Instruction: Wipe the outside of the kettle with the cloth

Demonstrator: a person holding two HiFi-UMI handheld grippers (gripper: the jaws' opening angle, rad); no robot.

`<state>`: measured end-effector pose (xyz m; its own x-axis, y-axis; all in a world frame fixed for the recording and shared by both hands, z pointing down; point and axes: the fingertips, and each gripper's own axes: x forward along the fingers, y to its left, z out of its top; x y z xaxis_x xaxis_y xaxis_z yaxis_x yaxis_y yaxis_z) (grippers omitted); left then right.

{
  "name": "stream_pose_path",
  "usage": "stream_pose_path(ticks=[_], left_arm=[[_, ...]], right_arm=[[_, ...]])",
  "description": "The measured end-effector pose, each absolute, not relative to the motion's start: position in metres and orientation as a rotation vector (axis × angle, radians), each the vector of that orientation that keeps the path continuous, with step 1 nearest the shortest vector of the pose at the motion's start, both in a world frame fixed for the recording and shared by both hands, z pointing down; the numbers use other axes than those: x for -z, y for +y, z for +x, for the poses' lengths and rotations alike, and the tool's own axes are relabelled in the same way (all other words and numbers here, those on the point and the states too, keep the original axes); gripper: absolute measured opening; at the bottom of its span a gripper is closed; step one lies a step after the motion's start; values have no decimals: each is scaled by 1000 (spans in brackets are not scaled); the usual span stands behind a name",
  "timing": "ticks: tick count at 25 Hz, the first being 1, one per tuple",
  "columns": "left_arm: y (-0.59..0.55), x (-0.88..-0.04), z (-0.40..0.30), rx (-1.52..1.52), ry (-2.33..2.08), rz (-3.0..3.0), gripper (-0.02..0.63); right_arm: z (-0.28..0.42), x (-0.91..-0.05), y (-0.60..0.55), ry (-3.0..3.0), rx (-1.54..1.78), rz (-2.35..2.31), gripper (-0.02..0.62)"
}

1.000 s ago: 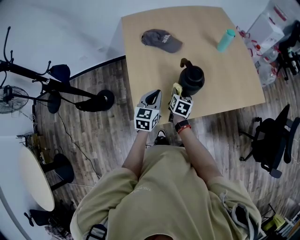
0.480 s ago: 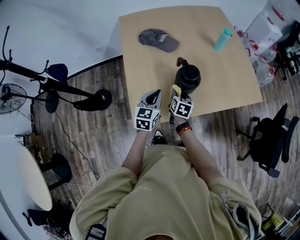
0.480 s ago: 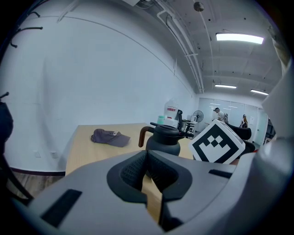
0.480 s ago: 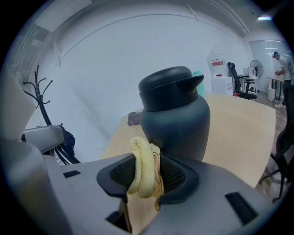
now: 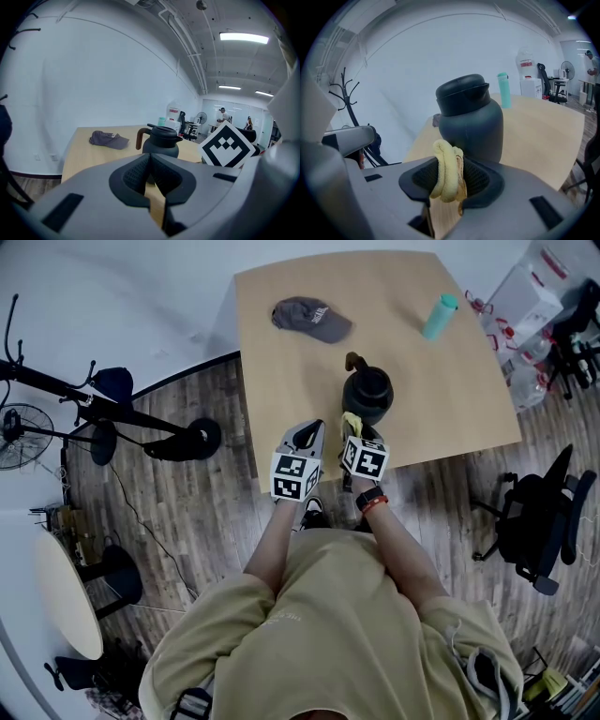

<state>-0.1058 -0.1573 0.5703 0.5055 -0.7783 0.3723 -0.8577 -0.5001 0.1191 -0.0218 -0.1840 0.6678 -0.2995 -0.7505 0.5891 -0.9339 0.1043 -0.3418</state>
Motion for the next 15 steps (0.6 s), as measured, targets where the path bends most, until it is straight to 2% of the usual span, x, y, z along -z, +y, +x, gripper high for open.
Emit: stream_pose_path(ticks=[15], left_arm=[[-151,-572,-58,-399,-1343,2475,25]], right_arm=[[35,-673,-171,-2085,-987,1674,156]])
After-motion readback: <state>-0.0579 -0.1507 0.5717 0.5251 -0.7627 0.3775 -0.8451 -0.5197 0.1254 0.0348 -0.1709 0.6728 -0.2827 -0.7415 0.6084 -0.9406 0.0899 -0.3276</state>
